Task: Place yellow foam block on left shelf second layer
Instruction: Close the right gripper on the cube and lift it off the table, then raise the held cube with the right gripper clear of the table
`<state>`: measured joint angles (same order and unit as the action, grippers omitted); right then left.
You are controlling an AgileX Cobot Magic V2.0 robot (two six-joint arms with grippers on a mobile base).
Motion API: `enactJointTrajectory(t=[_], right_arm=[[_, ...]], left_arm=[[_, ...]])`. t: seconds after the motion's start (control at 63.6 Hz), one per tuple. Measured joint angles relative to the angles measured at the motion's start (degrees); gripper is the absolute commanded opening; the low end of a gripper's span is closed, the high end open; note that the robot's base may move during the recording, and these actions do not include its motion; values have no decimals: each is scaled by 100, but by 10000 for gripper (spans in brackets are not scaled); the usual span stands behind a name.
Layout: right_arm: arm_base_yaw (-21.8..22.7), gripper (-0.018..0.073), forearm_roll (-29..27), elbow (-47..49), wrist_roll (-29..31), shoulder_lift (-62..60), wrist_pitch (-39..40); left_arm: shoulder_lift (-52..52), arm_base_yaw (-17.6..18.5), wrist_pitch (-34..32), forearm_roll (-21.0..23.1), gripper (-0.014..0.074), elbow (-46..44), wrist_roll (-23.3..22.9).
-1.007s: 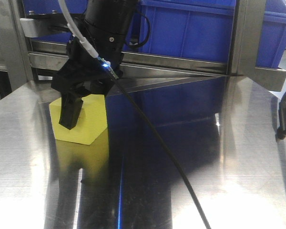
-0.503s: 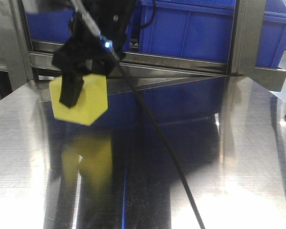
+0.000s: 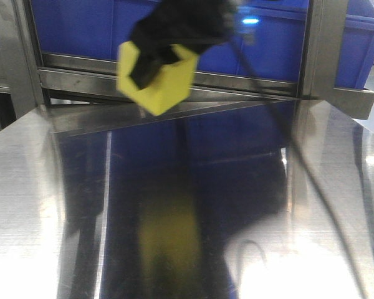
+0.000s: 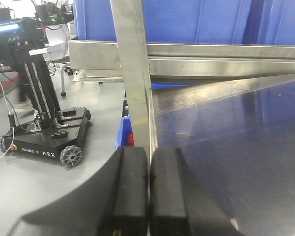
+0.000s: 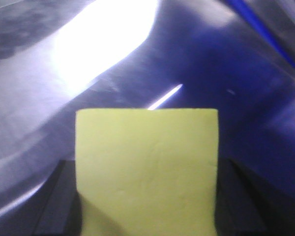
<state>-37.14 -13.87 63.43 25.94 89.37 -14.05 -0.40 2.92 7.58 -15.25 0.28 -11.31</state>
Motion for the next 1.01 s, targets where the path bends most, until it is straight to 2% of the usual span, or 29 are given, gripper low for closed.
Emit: enactJointTrajectory(t=[0.267,0.613,0.802,1.007], right_arm=[[1016,319,0,-2305,-591,-2226,941],[2124,319,0,-4329,-665,-5917,960],[2246,319,0,-4722,-673,-7688,568],[2246,319,0,-4740,-673,-8430,349]], left_arm=[[0,0,0,0,136,0,0],[0,0,0,0,136,0,0],[0,0,0,0,136,0,0],[0,0,0,0,136,0,0]])
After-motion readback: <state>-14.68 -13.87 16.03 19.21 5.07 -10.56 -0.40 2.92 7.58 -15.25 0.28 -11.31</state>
